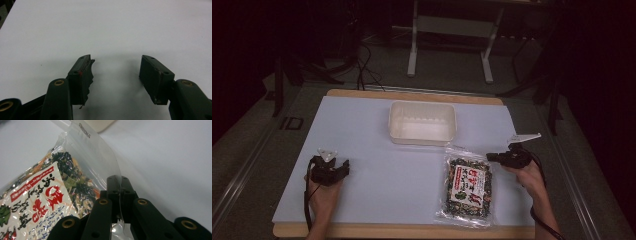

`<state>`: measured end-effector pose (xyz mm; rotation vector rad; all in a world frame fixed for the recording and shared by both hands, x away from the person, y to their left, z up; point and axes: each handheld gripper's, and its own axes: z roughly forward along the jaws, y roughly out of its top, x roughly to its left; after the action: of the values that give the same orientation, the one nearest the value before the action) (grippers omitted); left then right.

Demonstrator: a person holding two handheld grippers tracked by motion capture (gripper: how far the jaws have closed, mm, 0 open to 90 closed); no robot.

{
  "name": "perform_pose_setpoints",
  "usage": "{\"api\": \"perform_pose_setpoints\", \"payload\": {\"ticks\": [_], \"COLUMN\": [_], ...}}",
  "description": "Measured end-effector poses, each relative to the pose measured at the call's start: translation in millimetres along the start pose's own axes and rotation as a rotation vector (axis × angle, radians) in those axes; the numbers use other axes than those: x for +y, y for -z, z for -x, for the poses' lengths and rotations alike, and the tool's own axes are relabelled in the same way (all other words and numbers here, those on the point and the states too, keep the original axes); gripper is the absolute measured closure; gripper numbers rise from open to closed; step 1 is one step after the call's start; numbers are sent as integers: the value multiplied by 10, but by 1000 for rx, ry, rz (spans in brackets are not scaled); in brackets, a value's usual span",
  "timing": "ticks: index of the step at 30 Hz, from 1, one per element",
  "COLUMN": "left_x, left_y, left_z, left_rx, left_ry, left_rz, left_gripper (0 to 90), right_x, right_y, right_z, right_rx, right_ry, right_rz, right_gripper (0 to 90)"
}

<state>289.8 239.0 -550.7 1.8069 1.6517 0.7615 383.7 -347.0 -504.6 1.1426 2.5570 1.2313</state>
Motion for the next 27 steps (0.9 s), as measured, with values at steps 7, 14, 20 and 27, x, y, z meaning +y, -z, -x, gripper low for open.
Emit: {"api": "perform_pose_setpoints", "payload": {"ticks": [7, 14, 20, 27], "left_x": [0, 0, 0, -1], "left_y": [0, 1, 1, 3], "left_z": [-3, -1, -3, -4], "left_rx": [-1, 0, 1, 2], "left_ry": [3, 2, 5, 11], "left_rz": [0, 0, 1, 4], "left_gripper": [433, 433, 433, 430], "right_x": [84, 161, 228, 341], "right_y": [80, 122, 158, 197], "right_z": [-65, -118, -154, -202], "right_rx": [-3, -1, 9, 26], "right_ry": [21, 40, 45, 54], "right_rz": [34, 50, 76, 115], "right_gripper": [893, 893, 893, 894]}}
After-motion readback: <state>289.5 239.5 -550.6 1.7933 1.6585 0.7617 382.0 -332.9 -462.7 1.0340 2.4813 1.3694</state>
